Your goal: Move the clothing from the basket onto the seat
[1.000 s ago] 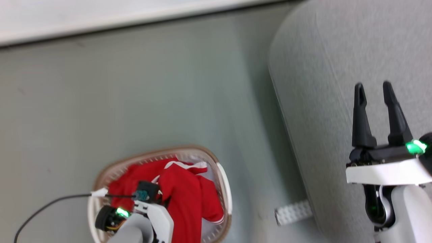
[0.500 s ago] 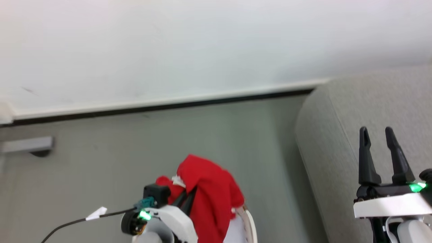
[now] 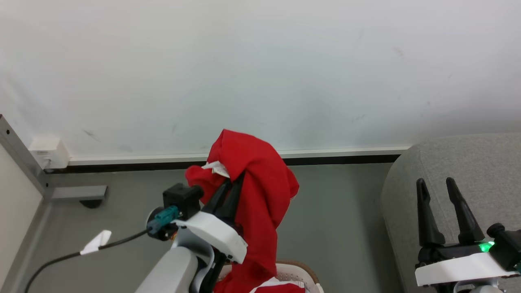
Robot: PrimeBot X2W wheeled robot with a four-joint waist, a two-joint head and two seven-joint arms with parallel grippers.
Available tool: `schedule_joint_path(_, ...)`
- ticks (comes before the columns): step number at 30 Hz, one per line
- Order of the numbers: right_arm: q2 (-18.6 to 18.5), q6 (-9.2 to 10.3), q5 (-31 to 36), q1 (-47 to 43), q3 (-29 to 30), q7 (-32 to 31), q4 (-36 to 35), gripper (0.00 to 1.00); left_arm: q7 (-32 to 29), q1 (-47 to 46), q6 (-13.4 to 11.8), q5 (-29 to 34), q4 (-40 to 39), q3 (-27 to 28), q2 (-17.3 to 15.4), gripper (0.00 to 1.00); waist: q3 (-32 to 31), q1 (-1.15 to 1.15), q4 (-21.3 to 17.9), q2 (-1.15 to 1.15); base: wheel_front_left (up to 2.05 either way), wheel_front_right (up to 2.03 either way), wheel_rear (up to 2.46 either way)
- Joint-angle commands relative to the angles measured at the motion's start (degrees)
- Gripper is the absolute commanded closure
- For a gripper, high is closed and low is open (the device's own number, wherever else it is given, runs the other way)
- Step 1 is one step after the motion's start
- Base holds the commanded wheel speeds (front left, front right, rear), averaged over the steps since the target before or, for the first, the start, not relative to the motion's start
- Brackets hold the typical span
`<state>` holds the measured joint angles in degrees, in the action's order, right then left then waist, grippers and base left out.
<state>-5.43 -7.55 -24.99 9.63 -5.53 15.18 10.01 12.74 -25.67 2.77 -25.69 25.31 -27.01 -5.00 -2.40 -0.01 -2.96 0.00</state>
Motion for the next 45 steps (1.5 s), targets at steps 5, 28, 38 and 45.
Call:
schedule_joint_path(5,-0.2,0.12,-0.7,-0.9,-1.8,-0.1,0.3,0.00,-3.1,0.7,-1.7,-0.4,-6.4,0.6,-1.7,1.00,-0.2,0.01,0.2,0.00,0.00,0.00,0.00)
schedule_joint_path(28,-5.8,0.12,-8.7,11.1,-33.8,-0.4,11.4,0.00,-7.9,2.5,-0.7,0.5,-15.7,-5.1,-2.1,1.00,-0.7,0.01,5.4,0.00,0.00,0.00,0.00)
schedule_joint_path(38,-4.4,0.12,-16.7,19.6,-44.8,0.0,23.0,0.00,-9.7,1.8,1.0,0.6,-16.2,-9.8,-0.8,1.00,-1.4,0.01,11.5,0.00,0.00,0.00,0.00)
schedule_joint_path(45,-3.0,0.12,-19.1,22.0,-46.3,0.0,28.1,0.78,-9.8,2.6,1.0,-0.3,-15.9,-10.7,-0.7,1.00,-1.9,0.01,13.9,0.00,0.00,0.00,0.00)
